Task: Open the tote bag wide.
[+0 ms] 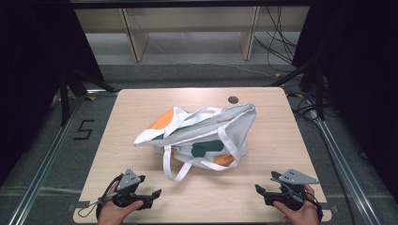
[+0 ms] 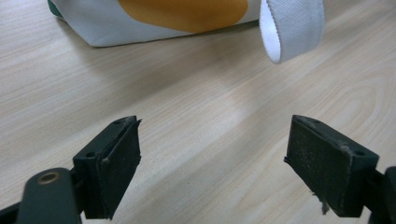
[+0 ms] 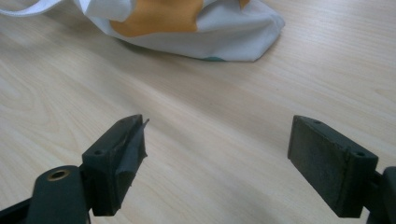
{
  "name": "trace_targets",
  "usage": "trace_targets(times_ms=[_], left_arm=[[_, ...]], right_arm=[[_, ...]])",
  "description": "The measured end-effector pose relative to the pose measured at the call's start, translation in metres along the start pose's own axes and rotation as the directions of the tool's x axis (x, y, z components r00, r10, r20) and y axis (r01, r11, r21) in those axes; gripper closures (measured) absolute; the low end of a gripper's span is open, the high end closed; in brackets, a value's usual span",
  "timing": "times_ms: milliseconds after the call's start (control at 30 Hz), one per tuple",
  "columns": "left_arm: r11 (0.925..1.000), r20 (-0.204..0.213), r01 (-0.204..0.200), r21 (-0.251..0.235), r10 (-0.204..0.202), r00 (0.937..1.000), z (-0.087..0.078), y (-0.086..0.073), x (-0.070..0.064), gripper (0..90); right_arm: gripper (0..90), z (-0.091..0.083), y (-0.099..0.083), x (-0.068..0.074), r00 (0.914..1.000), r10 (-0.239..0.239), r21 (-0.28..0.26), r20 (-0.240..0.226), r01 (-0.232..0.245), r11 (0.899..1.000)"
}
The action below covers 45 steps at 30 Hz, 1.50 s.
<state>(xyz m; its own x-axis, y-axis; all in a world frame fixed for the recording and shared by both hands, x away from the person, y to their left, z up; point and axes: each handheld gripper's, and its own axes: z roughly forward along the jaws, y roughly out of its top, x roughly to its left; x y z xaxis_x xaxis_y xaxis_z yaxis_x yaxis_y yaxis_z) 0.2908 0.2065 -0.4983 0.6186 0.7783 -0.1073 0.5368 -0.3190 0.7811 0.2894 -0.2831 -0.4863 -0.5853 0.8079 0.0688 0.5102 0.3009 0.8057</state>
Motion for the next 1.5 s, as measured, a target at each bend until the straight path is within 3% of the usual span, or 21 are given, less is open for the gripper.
trace_targets(times_ms=[33,67,200,233,367,400,433,500,567,667,800,833,967,1167,1200,1233,1267,1367,1433,1467,1500], left_arm=[[0.9996,0.008,0.025,-0.011,-0.025,0.9997,0.001,0.0,-0.002,16.9],[0.9996,0.007,0.023,-0.014,-0.023,0.9997,0.001,0.0,-0.002,16.8],[1.0,-0.002,0.002,0.001,-0.002,1.0,0.0,0.0,0.0,17.8],[0.9996,0.007,0.023,-0.014,-0.023,0.9997,0.001,0.0,-0.001,18.1],[0.9999,0.002,-0.013,0.004,0.013,0.9999,-0.001,0.0,0.002,18.2],[0.9997,0.005,0.013,-0.021,-0.013,0.9999,0.001,0.0,0.0,18.6],[1.0,0.003,-0.007,-0.004,0.007,1.0,0.0,0.0,0.001,18.6],[1.0,0.005,-0.006,0.003,0.006,1.0,-0.001,0.0,0.002,18.6],[0.9999,0.003,-0.009,0.007,0.009,1.0,-0.001,0.0,0.002,18.9],[0.9999,0.01,0.012,0.003,-0.013,0.9999,-0.001,0.0,0.001,19.3],[0.9998,-0.002,-0.017,0.007,0.017,0.9999,-0.001,0.001,0.003,20.3],[0.9996,0.003,0.023,-0.014,-0.023,0.9997,-0.001,0.0,0.0,20.7],[1.0,0.005,0.006,-0.008,-0.006,1.0,-0.002,0.001,0.002,22.0],[0.9994,0.014,0.021,-0.028,-0.021,0.9997,-0.003,0.003,0.003,25.4],[0.9997,0.01,0.003,-0.023,-0.003,0.9999,-0.005,0.005,0.004,26.8],[0.9988,0.01,0.018,-0.044,-0.018,0.9998,-0.004,0.005,0.003,27.8],[0.9996,0.017,0.02,-0.021,-0.02,0.9997,-0.006,0.007,0.005,30.2],[0.9989,0.023,0.014,-0.045,-0.013,0.9996,-0.006,0.011,0.006,36.5],[0.9991,0.024,0.009,-0.041,-0.008,0.9997,-0.007,0.013,0.005,45.5],[0.9991,0.04,-0.004,-0.042,0.006,0.9992,-0.008,0.014,0.006,57.8],[0.9987,0.037,-0.001,-0.051,0.003,0.9993,-0.008,0.015,0.004,57.8]], right_arm=[[20.1,0.0,0.0,0.0,1.0,0.0,0.0,0.0,0.0,1.0],[20.1,-0.001,0.0,0.002,0.9997,0.022,0.005,0.0,-0.022,1.0],[20.1,0.0,0.0,0.003,0.9998,0.019,0.007,0.001,-0.019,1.0],[20.1,0.001,-0.001,0.003,0.9999,0.015,-0.004,0.003,-0.015,1.0],[20.3,0.001,-0.001,0.003,0.9998,0.02,0.002,-0.001,-0.02,1.0],[20.3,0.001,-0.001,0.003,0.9998,0.021,0.007,0.003,-0.021,1.0],[20.3,0.001,-0.001,0.003,0.9998,0.021,0.007,0.004,-0.021,1.0],[20.2,0.001,-0.001,0.003,0.9996,0.03,0.004,0.003,-0.03,1.0],[19.5,0.001,0.0,0.0,0.9999,-0.011,0.004,0.002,0.011,1.0],[18.5,0.001,0.0,0.0,0.9999,-0.011,0.002,0.0,0.011,1.0],[16.4,0.003,0.0,0.002,0.9998,-0.011,0.0,-0.017,0.011,1.0],[16.3,0.003,0.0,0.002,0.9998,-0.015,0.002,-0.014,0.015,1.0],[18.5,0.003,0.002,0.002,0.9992,-0.034,-0.009,-0.02,0.033,0.999],[31.0,0.002,0.007,0.003,0.9984,-0.046,0.017,-0.033,0.046,0.999],[33.7,0.001,0.008,0.003,0.999,-0.039,0.014,-0.021,0.039,0.999],[38.7,0.001,0.01,0.002,0.9981,-0.054,0.002,-0.029,0.054,0.999],[44.4,-0.001,0.013,0.002,0.9982,-0.047,0.013,-0.036,0.048,0.999],[55.0,-0.003,0.02,0.004,0.9968,-0.058,-0.011,-0.055,0.058,0.998],[66.1,-0.004,0.026,0.005,0.9944,-0.087,-0.019,-0.059,0.086,0.996],[75.0,-0.003,0.032,0.005,0.991,-0.106,-0.03,-0.082,0.104,0.994],[75.0,-0.003,0.032,0.005,0.991,-0.106,-0.03,-0.082,0.104,0.994]])
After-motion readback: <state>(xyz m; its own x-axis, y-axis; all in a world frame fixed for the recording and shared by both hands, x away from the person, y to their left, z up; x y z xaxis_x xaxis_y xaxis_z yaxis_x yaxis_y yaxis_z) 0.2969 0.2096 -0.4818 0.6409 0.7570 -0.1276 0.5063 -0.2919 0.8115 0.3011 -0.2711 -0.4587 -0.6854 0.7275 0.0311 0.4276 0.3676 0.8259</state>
